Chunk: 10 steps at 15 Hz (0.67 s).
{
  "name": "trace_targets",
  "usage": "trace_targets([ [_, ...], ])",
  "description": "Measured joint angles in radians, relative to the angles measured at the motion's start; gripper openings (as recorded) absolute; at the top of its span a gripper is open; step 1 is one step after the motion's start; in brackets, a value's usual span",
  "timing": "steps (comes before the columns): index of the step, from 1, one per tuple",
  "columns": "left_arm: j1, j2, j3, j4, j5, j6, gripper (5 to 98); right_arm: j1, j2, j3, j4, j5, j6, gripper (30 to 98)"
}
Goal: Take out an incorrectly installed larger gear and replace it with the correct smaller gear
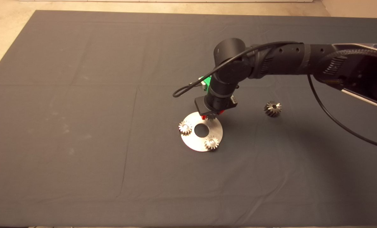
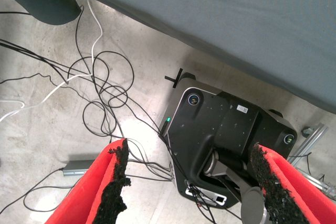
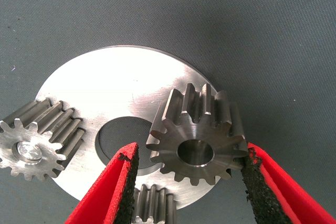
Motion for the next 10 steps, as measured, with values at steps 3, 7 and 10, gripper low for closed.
trace_targets([
  [3, 0.0, 0.0, 0.0, 0.0, 0.0, 0.0, 59.2, 0.0, 0.0, 0.0, 0.007, 0.004, 0.0, 54.1],
  [7, 0.0, 0.0, 0.0, 0.0, 0.0, 0.0, 59.2, 0.0, -0.013, 0.0, 0.018, 0.008, 0.02, 54.1],
  [10, 0.0, -0.002, 0.0, 0.0, 0.0, 0.001, 59.2, 0.0, -0.062, -0.005, 0.056, 0.031, 0.061, 54.1],
])
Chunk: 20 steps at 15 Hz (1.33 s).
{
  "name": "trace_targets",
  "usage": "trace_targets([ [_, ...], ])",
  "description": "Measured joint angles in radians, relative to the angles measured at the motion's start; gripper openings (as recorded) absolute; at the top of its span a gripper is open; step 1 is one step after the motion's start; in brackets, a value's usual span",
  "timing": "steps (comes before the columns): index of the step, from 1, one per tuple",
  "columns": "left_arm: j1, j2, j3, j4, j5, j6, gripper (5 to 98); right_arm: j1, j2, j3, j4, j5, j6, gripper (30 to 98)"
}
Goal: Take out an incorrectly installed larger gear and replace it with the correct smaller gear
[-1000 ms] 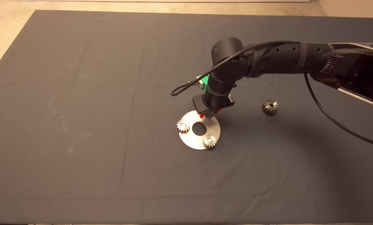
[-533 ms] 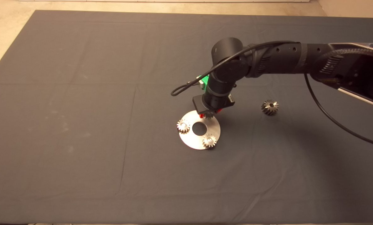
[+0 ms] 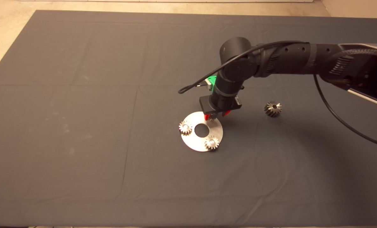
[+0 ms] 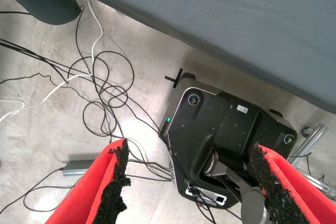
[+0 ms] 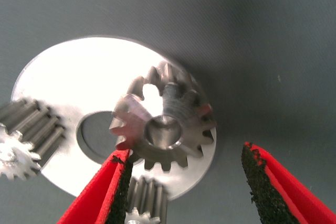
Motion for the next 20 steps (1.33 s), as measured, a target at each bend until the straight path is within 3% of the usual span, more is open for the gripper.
trace_targets([
  [6, 0.0, -0.004, 0.0, 0.0, 0.0, 0.0, 59.2, -0.008, -0.063, -0.051, 0.025, -0.027, 0.037, 54.1],
  [9, 0.0, -0.006, 0.0, 0.0, 0.0, 0.0, 59.2, -0.008, -0.048, -0.054, 0.025, -0.027, 0.042, 54.2],
  [14, 0.0, -0.006, 0.0, 0.0, 0.0, 0.0, 59.2, 0.0, -0.037, -0.047, 0.025, -0.036, 0.041, 62.4],
  [16, 0.0, -0.006, 0.0, 0.0, 0.0, 0.0, 59.2, 0.059, -0.045, 0.002, 0.025, -0.03, 0.041, 66.7],
  [20, 0.0, 0.001, 0.0, 0.0, 0.001, 0.0, 59.2, 0.272, -0.077, 0.219, 0.045, -0.024, 0.053, 73.9],
])
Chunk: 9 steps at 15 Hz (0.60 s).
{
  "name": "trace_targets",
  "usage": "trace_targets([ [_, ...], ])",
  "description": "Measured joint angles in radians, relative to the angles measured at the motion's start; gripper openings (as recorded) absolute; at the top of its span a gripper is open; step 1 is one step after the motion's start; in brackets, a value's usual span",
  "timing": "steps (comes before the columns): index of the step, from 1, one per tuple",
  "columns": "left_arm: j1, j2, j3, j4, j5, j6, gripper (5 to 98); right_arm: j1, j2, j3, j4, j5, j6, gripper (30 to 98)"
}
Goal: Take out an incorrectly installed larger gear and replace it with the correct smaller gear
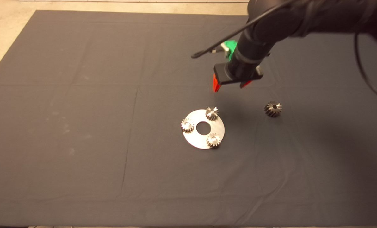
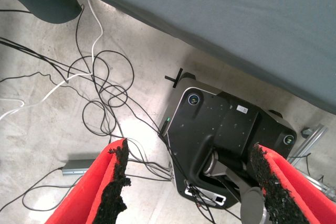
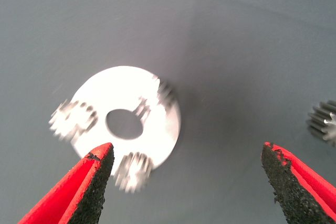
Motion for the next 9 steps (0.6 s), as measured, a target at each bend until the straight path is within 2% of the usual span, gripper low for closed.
trace_targets([
  [3, 0.0, 0.048, 0.0, 0.001, 0.0, -0.001, 59.2, 0.078, -0.066, 0.223, 0.037, 0.004, 0.058, 78.1],
  [5, 0.0, 0.107, 0.0, 0.001, 0.0, -0.026, 59.2, 0.134, -0.122, 0.366, 0.041, 0.002, 0.107, 78.3],
  [6, 0.0, 0.155, 0.0, 0.001, 0.0, -0.052, 59.2, 0.152, -0.156, 0.451, 0.044, 0.0, 0.142, 82.9],
  [9, 0.0, 0.401, 0.0, 0.001, 0.0, -0.175, 59.2, 0.193, -0.26, 0.685, 0.088, 0.003, 0.235, 84.2],
])
